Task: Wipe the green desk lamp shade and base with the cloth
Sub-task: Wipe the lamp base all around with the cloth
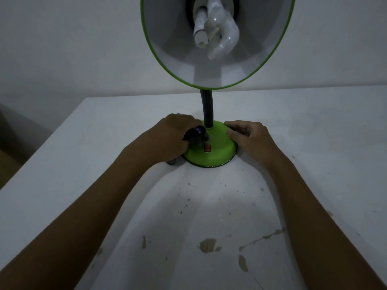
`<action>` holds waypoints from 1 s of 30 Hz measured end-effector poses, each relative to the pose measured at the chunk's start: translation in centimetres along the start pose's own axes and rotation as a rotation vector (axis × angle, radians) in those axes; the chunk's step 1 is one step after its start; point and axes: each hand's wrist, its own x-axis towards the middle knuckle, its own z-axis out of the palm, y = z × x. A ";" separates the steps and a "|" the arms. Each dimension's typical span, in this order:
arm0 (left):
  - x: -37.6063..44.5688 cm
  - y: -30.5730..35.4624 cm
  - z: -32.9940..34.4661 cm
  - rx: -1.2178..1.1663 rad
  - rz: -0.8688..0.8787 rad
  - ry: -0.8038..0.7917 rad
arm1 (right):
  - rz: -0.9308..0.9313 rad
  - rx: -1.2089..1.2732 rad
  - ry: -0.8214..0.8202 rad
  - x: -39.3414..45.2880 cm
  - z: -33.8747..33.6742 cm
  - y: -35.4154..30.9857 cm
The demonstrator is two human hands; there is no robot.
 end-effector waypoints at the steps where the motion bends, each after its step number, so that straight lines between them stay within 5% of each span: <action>1: 0.2 0.5 0.1 0.009 0.028 0.010 | 0.004 0.013 0.004 0.0 0.1 0.0; 10: 1.2 1.8 0.0 0.104 0.120 -0.149 | -0.005 -0.007 0.007 -0.1 0.1 0.0; 30: 1.7 1.2 0.4 0.232 0.463 -0.014 | -0.015 -0.021 -0.005 0.2 -0.1 0.0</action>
